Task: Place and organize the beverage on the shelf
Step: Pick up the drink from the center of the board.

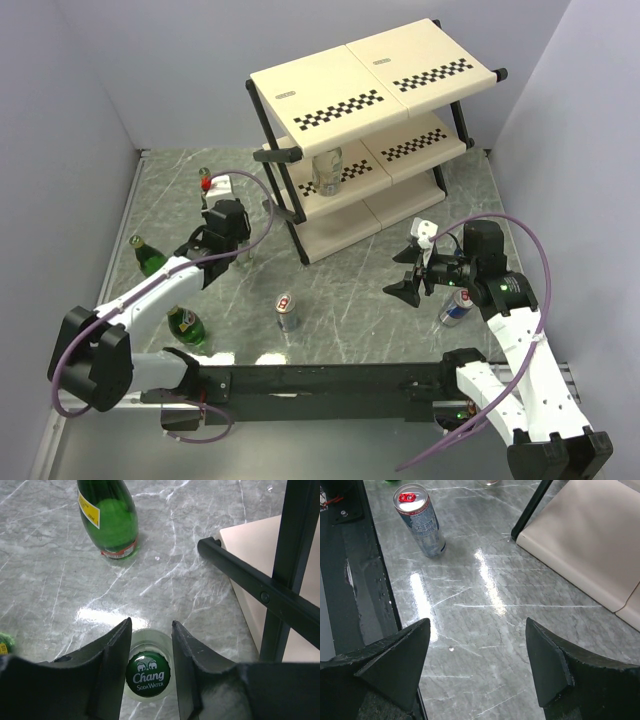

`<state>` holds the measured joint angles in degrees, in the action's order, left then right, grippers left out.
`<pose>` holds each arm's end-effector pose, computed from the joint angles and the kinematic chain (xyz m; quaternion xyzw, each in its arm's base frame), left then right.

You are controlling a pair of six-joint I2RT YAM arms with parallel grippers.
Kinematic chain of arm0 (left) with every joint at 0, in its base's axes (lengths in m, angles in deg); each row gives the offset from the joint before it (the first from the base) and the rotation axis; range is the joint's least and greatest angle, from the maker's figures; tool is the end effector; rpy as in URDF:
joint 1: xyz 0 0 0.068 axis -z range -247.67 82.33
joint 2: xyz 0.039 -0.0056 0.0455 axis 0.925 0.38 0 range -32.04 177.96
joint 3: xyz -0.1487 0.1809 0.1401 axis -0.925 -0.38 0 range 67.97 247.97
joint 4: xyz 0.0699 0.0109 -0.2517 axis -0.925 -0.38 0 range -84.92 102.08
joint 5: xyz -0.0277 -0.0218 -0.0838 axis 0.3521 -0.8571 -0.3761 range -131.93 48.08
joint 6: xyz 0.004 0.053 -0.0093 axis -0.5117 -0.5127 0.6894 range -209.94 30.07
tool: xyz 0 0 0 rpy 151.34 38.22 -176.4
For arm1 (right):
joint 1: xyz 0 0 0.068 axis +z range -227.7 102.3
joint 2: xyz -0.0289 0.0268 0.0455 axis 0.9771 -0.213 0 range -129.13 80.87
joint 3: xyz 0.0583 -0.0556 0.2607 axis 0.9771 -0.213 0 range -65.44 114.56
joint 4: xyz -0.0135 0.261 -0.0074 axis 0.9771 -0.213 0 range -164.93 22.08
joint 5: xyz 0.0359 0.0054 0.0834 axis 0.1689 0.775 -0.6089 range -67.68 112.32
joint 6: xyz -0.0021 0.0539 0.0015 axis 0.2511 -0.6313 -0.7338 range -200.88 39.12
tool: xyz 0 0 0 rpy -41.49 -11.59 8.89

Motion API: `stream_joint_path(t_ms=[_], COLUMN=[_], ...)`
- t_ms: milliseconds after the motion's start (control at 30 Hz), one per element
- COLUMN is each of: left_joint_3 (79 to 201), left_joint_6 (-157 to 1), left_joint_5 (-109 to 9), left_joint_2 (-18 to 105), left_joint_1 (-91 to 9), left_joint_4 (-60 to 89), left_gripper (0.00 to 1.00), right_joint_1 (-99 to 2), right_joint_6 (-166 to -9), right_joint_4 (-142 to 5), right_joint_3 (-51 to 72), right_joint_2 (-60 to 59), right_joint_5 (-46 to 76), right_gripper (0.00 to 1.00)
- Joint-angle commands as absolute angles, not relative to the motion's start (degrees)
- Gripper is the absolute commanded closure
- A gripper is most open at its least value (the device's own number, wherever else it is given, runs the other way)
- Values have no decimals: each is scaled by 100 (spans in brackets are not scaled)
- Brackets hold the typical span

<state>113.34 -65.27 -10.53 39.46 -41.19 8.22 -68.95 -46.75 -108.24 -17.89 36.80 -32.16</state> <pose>0.2527 -0.1050 0.2576 -0.1221 0.8357 0.0036 0.5354 0.1409 0.0511 0.3151 -0.4813 0.6652 0.3120 0.4780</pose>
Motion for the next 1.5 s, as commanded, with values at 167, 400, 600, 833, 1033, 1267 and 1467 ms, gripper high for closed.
stream_joint_path(t_ms=[167, 400, 600, 833, 1033, 1267, 1467], left_joint_3=[11570, 11587, 11535, 11692, 11781, 11912, 12264], left_joint_6=[-6620, -6656, -6700, -6875, -6937, -6981, -6954], left_joint_5=[-835, -765, -826, -1248, -1476, -1775, -2083], left_joint_2=[4055, 4073, 3863, 3168, 2764, 2482, 2324], left_joint_1=[-4060, -4051, -4025, -4025, -4016, -3963, -3902], left_joint_4=[882, 900, 935, 804, 601, 452, 57], left_gripper=[58, 67, 100, 100, 100, 100, 100], right_joint_1=[-6856, -6865, -6874, -6865, -6865, -6865, -6778], right_joint_6=[-4677, -4669, -4660, -4625, -4634, -4572, -4431], right_joint_4=[-10818, -10835, -10844, -10853, -10844, -10888, -10871], right_joint_3=[-1692, -1683, -1683, -1692, -1692, -1692, -1789], right_joint_2=[3710, 3710, 3710, 3684, 3675, 3614, 3535], right_joint_5=[-3270, -3279, -3261, -3252, -3278, -3349, -3726], right_gripper=[17, 17, 17, 17, 17, 17, 17])
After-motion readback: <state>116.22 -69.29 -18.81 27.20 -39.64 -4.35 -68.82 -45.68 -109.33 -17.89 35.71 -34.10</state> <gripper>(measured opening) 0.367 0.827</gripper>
